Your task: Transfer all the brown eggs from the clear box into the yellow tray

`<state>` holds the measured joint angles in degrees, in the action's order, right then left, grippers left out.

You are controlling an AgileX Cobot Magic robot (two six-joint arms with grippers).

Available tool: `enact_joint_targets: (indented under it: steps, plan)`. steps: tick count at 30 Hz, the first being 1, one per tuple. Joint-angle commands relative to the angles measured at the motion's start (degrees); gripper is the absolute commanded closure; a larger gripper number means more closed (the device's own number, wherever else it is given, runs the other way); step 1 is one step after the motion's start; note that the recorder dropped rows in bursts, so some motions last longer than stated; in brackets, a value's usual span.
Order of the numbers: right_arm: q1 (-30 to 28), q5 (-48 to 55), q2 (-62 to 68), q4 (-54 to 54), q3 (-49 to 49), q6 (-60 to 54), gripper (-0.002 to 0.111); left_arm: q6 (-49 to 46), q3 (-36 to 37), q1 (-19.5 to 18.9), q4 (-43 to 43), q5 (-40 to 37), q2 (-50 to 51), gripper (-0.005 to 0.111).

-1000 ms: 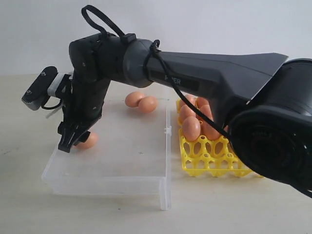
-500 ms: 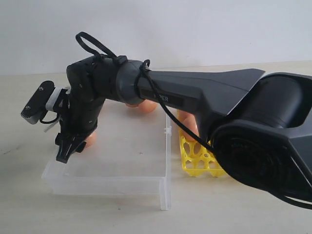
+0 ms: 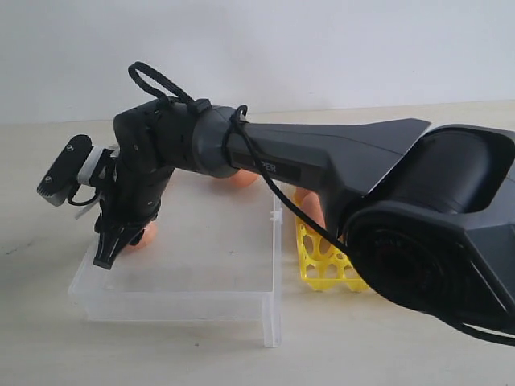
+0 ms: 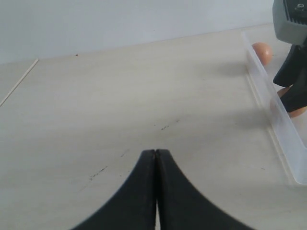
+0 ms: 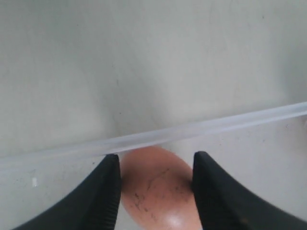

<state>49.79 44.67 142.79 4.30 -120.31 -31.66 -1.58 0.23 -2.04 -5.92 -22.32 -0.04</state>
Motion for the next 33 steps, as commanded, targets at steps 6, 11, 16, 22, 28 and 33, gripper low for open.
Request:
enact_joint_targets:
  steps: [6,11,16,22,28,33]
  plan:
    - [0.1,5.8,-2.4,0.1,1.7,0.2,0.108,0.3,-0.2,0.3,0.1,0.5,0.0,0.107]
    - [0.1,6.5,-6.0,-0.3,1.7,1.3,0.108,0.3,-0.2,0.3,0.1,0.5,0.0,0.107]
    - [0.0,6.5,-7.6,-0.3,1.7,1.3,0.108,0.3,-0.2,0.3,0.1,0.5,0.0,0.107]
    - [0.0,4.8,-7.7,-0.3,1.7,6.7,0.089,0.3,-0.2,0.3,0.1,0.5,0.0,0.107]
    - [-0.8,0.2,-6.5,-1.5,1.7,25.3,0.056,0.3,-0.2,0.3,0.1,0.5,0.0,0.107]
    - [-2.9,0.9,-4.1,-5.9,1.7,43.5,0.056,0.3,-0.2,0.3,0.1,0.5,0.0,0.107]
